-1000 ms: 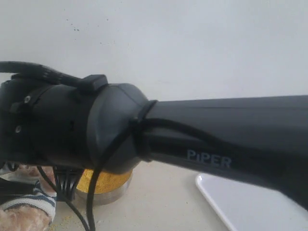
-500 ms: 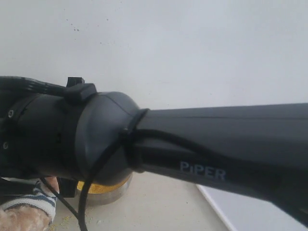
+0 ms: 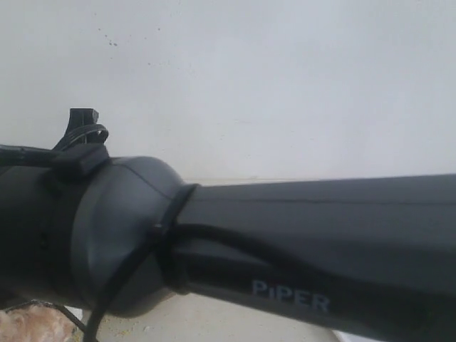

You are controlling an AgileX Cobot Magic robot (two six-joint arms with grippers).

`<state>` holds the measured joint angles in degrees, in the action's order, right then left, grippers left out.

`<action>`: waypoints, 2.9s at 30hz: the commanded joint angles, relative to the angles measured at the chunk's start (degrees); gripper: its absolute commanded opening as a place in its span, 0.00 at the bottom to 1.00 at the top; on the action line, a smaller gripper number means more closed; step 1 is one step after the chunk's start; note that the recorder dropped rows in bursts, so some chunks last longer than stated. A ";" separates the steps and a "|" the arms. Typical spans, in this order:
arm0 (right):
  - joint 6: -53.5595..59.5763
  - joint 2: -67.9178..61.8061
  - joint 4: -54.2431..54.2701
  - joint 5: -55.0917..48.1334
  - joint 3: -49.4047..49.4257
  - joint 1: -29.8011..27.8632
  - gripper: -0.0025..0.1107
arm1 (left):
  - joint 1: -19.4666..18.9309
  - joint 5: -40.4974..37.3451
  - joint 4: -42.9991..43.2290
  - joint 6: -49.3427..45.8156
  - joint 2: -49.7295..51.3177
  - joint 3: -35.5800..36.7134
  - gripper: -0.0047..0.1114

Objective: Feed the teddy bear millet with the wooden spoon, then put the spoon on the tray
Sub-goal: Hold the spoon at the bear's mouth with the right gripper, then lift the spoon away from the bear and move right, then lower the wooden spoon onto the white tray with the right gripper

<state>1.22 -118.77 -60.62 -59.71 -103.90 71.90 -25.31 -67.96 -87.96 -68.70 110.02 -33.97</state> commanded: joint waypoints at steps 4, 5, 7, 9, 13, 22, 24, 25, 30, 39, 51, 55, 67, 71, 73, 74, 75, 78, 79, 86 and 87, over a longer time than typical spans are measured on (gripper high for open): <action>-0.62 0.21 0.47 -0.74 -0.09 0.03 0.02 | -0.11 -2.00 -0.63 -0.58 0.02 -0.17 0.08; -0.62 0.21 0.09 -0.86 -0.09 0.03 0.02 | -0.11 -2.00 -0.63 -0.58 0.02 -0.17 0.08; -1.22 0.21 -1.43 -1.01 -0.09 0.03 0.02 | -0.11 -2.00 -0.75 -0.58 0.02 -0.17 0.08; -4.35 0.21 -4.36 -1.09 -0.09 0.03 0.02 | -0.11 -2.00 -0.75 -0.58 0.02 -0.17 0.08; -7.36 0.21 -8.62 -1.78 -0.09 0.03 0.02 | -0.11 -2.00 -0.89 -0.58 0.02 -0.17 0.08; -10.12 0.21 -13.06 -2.65 -0.09 0.51 0.02 | -0.11 -2.00 -0.90 -0.58 0.02 -0.17 0.08; -10.41 0.21 -14.61 -2.77 -0.09 1.21 0.02 | -0.11 -2.00 -0.90 -0.58 0.02 -0.17 0.08; -10.72 0.21 -14.88 -2.77 -0.09 1.34 0.02 | -0.11 -2.00 -0.90 -0.58 0.02 -0.17 0.08; -11.20 0.21 -13.33 -2.53 -0.09 2.33 0.02 | -0.11 -2.00 -0.90 -0.58 0.02 -0.17 0.08; -9.93 0.21 -11.48 -3.90 -0.09 1.57 0.02 | -0.11 -2.00 -0.90 -0.58 0.02 -0.17 0.08; -6.16 5.20 18.20 -3.68 -0.09 -12.68 0.02 | -0.11 -2.00 -1.51 -0.58 0.02 -0.17 0.08; -5.19 7.84 26.05 -3.27 -0.09 -18.54 0.02 | -0.11 -2.00 -1.61 -0.73 0.02 -0.17 0.08; 2.40 12.14 47.13 -10.25 -0.09 -40.53 0.02 | -0.11 -2.00 -1.61 -0.73 0.02 -0.17 0.08; 2.40 12.37 48.94 -10.25 2.89 -45.81 0.02 | -0.11 -2.00 -1.61 -0.73 0.02 -0.17 0.08; 2.40 12.37 49.05 -10.25 6.77 -47.96 0.02 | -0.11 -2.00 -1.61 -0.73 0.02 -0.17 0.08; 2.40 12.37 49.05 -10.25 9.28 -49.04 0.02 | -0.11 -2.00 -1.61 -0.73 0.02 -0.17 0.08; 2.40 12.49 49.17 -10.25 12.02 -50.08 0.02 | -0.11 -2.00 -1.61 -0.73 0.02 -0.17 0.08; 2.40 13.85 49.82 -5.78 20.79 -52.44 0.02 | -0.11 -2.00 -1.40 -0.72 0.02 -0.17 0.08; 2.40 14.56 50.35 -2.81 23.56 -53.00 0.02 | -0.11 -2.00 -1.40 -0.72 0.02 -0.17 0.08; 2.48 20.67 49.78 21.77 44.23 -55.72 0.02 | -0.11 -2.00 -3.48 -2.80 0.02 -0.41 0.08; 2.32 20.79 49.98 24.86 46.33 -56.43 0.02 | -0.11 -2.00 -3.61 -2.93 0.02 -0.41 0.08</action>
<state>3.36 -99.30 -10.62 -43.60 -62.96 17.14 -25.31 -67.96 -90.23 -70.19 110.02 -33.97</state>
